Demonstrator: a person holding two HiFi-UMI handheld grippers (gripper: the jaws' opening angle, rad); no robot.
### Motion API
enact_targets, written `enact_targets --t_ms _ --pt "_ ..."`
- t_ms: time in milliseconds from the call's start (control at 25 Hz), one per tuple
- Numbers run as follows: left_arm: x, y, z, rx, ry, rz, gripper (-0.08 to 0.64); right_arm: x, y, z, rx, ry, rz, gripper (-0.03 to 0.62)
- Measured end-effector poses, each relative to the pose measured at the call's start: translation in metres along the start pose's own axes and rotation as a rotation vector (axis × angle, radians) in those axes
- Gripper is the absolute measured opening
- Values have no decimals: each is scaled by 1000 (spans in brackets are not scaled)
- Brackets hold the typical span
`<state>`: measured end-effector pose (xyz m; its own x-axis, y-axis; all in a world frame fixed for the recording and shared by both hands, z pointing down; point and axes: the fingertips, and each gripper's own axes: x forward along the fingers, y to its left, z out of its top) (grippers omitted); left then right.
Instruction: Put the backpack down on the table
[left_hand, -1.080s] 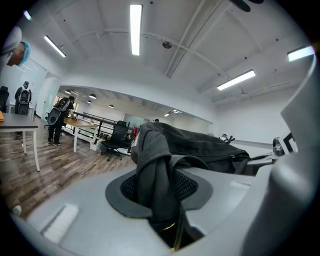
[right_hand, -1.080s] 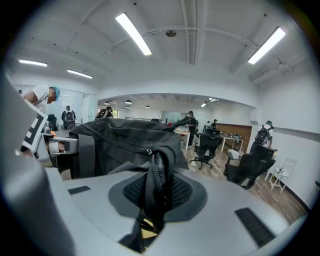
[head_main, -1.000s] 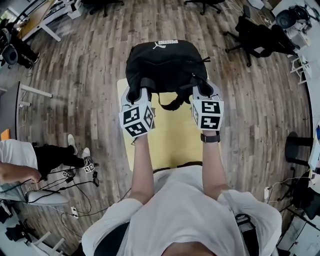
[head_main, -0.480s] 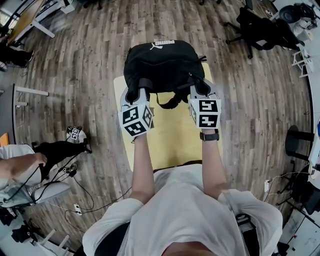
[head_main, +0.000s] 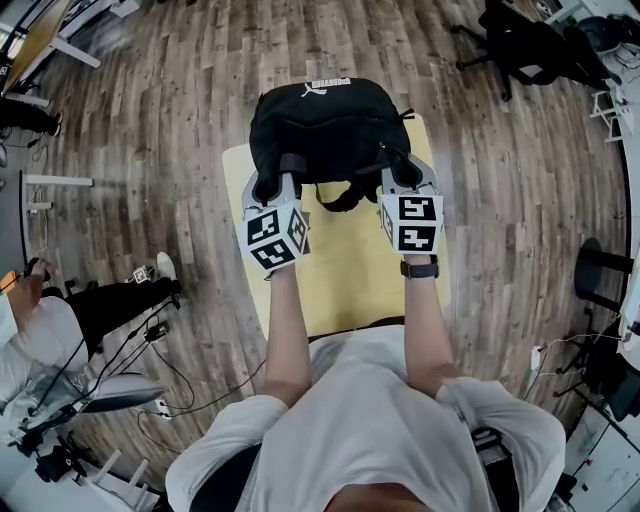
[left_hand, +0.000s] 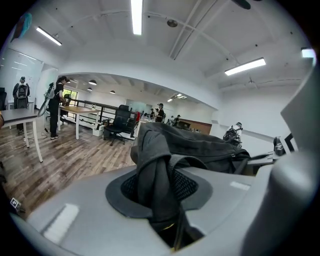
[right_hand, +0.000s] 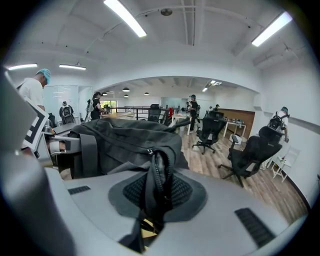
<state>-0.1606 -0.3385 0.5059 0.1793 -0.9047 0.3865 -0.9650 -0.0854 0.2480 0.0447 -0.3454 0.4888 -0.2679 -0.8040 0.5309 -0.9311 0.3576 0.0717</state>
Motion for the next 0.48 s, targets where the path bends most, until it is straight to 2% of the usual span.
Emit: enact_targets --t_ms 480 --pt "31 3 -34 8 68 6 110 29 -8 -36 30 58 6 48"
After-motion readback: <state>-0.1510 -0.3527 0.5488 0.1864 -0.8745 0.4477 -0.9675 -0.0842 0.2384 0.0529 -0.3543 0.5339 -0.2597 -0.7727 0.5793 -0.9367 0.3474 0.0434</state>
